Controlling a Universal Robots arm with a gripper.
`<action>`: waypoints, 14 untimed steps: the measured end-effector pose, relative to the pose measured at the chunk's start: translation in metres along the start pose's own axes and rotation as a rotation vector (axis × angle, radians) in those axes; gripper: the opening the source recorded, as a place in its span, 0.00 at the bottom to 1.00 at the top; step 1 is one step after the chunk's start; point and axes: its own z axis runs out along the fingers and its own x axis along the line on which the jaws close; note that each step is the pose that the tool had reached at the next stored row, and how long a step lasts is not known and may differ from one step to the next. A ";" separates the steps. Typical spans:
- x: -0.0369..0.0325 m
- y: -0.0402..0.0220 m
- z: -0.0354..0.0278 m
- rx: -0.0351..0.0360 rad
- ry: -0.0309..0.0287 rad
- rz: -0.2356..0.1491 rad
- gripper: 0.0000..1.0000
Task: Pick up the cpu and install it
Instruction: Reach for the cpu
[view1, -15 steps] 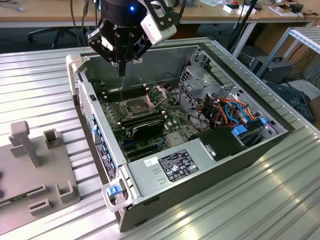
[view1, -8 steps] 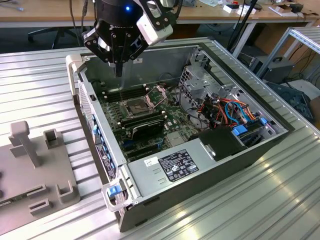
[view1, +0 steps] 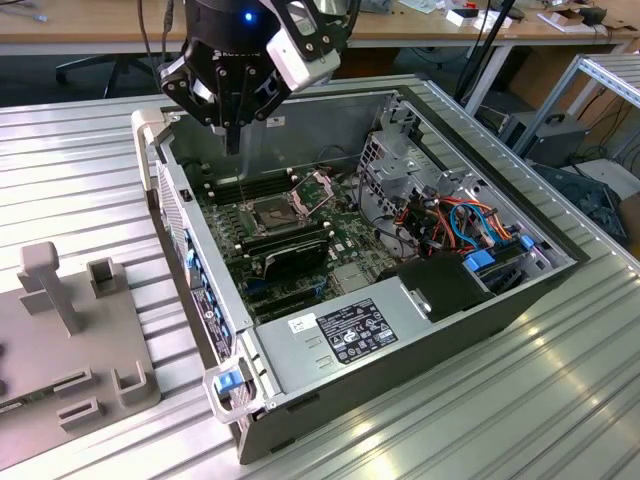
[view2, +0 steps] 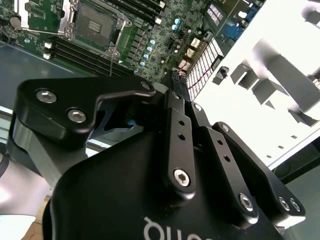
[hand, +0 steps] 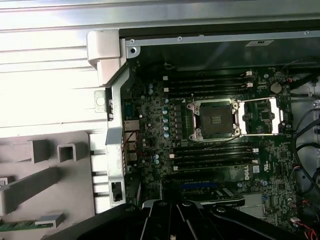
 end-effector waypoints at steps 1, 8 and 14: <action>0.0006 -0.0001 0.0000 0.0000 0.0000 0.000 0.11; 0.0033 -0.0002 -0.0001 0.0000 0.0000 0.000 0.11; 0.0041 -0.0003 -0.0001 0.0000 0.0000 0.000 0.11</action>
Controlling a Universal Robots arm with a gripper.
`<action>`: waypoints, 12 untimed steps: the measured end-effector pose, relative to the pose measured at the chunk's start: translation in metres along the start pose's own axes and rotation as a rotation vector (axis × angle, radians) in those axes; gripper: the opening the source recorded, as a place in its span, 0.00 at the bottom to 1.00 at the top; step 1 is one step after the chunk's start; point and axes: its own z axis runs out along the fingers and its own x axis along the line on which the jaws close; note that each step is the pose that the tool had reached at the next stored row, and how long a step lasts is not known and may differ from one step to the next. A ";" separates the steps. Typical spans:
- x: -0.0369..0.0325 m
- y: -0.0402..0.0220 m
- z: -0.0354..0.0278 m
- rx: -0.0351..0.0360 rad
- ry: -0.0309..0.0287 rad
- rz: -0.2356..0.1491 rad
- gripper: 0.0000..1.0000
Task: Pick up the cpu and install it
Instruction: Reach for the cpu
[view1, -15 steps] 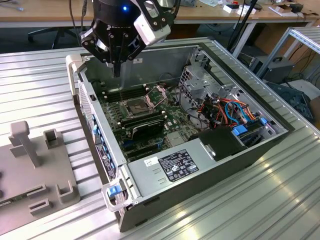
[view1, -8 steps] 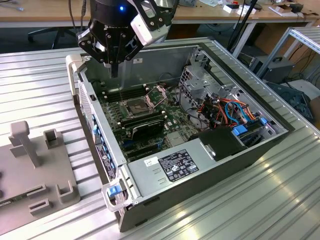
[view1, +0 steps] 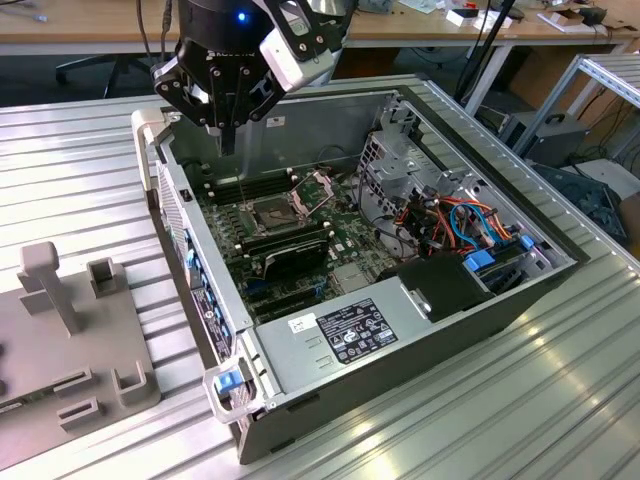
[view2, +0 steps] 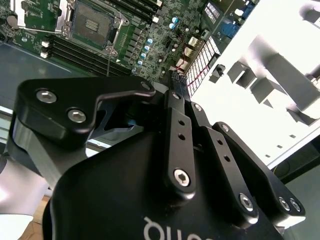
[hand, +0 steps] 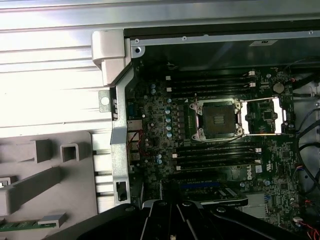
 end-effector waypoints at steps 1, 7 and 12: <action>0.0000 0.0000 0.0000 0.0000 0.0000 0.000 0.11; 0.0008 0.0000 0.0000 0.0000 0.0000 0.000 0.11; 0.0050 -0.0004 -0.0002 0.0000 0.0001 0.000 0.11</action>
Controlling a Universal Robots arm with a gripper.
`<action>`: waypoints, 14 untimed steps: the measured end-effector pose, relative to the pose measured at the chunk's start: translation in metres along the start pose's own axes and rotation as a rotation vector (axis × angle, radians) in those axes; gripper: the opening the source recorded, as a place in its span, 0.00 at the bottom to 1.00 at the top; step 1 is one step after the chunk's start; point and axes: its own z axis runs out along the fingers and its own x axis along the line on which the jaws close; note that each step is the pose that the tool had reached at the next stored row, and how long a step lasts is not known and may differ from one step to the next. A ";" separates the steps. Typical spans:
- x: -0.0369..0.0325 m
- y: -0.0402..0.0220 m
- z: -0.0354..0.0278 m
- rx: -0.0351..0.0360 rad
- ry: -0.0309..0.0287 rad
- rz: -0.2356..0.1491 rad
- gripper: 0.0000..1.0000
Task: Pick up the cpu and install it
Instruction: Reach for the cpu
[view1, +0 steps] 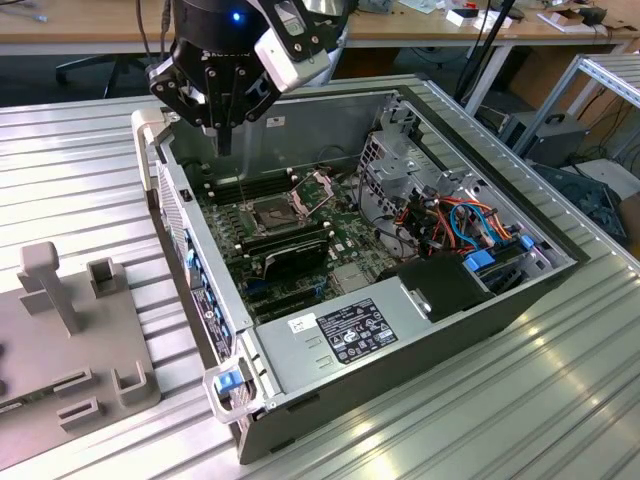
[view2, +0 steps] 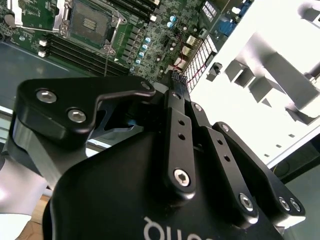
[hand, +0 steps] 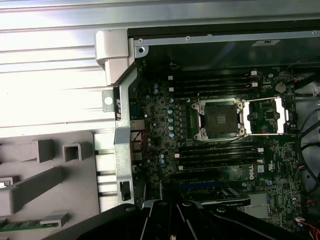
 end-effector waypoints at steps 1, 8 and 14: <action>0.0008 -0.0001 0.0000 -0.0001 -0.0001 0.000 0.11; 0.0033 -0.0002 -0.0001 0.0000 -0.0001 0.000 0.11; 0.0045 -0.0003 -0.0001 0.0000 0.0000 0.000 0.11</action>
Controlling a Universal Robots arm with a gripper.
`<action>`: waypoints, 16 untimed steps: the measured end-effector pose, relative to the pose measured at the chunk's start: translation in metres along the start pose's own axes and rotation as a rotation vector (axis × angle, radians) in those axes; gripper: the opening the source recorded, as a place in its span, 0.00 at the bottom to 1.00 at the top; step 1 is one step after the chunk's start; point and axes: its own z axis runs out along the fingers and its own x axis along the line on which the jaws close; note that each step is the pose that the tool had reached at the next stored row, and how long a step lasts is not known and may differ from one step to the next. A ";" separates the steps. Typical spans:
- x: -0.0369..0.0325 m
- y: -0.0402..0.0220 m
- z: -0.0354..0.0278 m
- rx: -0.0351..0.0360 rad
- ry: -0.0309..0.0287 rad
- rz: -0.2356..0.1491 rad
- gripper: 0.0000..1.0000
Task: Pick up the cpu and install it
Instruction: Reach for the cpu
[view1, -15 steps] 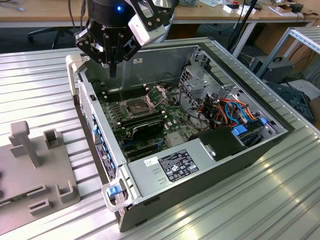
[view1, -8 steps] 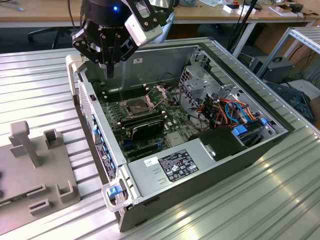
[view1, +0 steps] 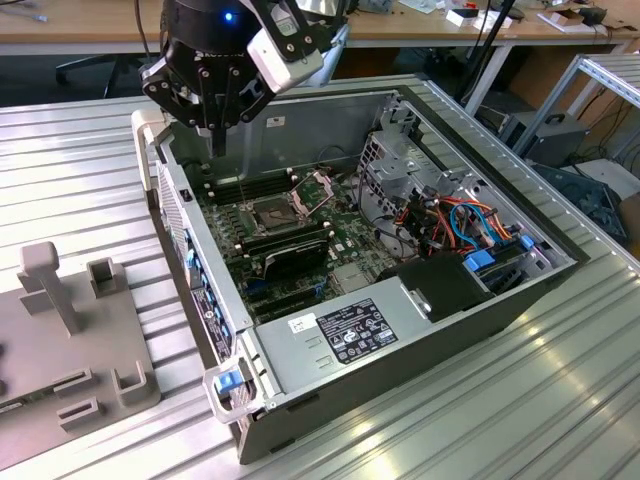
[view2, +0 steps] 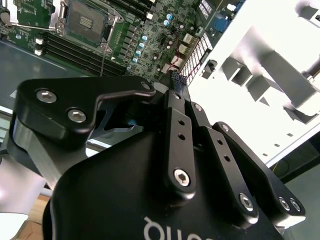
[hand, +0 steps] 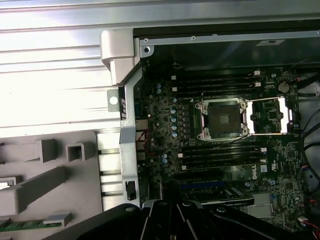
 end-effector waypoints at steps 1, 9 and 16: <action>0.0002 0.0000 0.0000 0.0000 -0.0001 0.000 0.11; 0.0025 -0.0002 0.0000 -0.0001 -0.0001 0.000 0.11; 0.0068 -0.0005 -0.0002 0.0000 0.0000 0.000 0.11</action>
